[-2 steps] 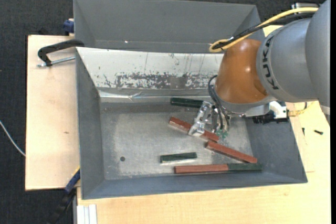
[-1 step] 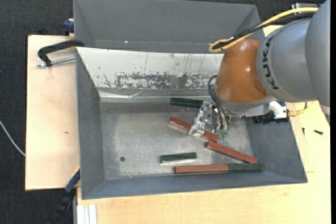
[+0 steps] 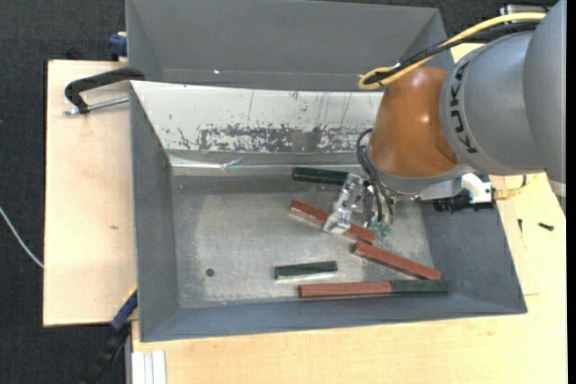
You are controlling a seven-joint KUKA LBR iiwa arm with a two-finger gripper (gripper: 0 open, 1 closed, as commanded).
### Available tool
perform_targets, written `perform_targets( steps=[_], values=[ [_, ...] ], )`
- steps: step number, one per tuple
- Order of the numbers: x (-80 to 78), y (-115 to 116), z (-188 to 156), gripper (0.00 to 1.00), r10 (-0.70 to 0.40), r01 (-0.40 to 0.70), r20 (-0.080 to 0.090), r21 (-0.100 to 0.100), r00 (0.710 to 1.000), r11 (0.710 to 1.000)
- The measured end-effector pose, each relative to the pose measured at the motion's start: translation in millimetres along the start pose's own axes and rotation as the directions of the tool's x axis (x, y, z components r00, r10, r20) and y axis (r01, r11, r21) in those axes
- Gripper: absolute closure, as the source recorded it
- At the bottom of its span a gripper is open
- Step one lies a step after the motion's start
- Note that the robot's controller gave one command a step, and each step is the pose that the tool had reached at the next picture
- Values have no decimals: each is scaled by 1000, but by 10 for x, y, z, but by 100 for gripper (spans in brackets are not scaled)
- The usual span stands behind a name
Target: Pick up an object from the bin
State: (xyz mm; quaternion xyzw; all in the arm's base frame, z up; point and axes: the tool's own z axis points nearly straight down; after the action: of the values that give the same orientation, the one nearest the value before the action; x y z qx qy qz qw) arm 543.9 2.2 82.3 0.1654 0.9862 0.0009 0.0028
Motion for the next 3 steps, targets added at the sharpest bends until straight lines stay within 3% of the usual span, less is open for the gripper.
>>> perform_targets(
  steps=[3],
  values=[
    [-1,5,-314,100,0,0,-1,0,1000,1000]
  ],
)
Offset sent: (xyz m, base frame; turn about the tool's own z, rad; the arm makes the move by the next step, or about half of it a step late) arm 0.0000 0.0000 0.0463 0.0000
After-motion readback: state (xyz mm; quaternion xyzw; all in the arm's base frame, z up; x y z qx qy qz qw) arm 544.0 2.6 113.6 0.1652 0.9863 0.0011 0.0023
